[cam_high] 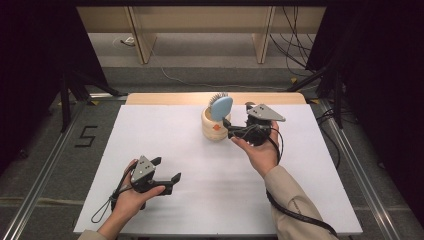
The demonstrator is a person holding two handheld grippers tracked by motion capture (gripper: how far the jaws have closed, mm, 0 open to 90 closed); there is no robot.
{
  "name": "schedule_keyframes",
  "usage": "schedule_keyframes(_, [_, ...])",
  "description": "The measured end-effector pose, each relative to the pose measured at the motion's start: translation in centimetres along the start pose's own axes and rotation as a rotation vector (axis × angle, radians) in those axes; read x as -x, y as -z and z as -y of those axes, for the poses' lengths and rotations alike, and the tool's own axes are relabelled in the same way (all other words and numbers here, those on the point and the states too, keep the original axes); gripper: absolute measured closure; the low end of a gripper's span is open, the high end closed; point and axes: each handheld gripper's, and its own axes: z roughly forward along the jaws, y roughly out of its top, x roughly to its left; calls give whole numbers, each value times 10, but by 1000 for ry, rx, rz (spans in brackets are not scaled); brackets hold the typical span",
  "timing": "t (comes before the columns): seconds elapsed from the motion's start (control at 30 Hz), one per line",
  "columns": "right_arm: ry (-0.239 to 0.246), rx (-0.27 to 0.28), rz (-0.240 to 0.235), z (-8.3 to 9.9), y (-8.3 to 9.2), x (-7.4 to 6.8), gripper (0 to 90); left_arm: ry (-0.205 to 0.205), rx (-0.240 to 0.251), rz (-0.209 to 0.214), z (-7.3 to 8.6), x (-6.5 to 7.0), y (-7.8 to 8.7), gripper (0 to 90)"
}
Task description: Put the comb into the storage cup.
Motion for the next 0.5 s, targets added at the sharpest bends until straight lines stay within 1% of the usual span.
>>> schedule_keyframes(0.23, [4, -15, -2, 7, 9, 4, 82, -5, 1, -4, 0, 0, 0, 89])
schedule_keyframes(0.37, [-7, -17, -2, 9, 13, 5, 84, -5, 3, -6, -1, -1, 1, 89])
schedule_keyframes(0.5, [-3, -21, -1, 12, 18, 7, 84, -7, 2, -9, -1, -1, 1, 83])
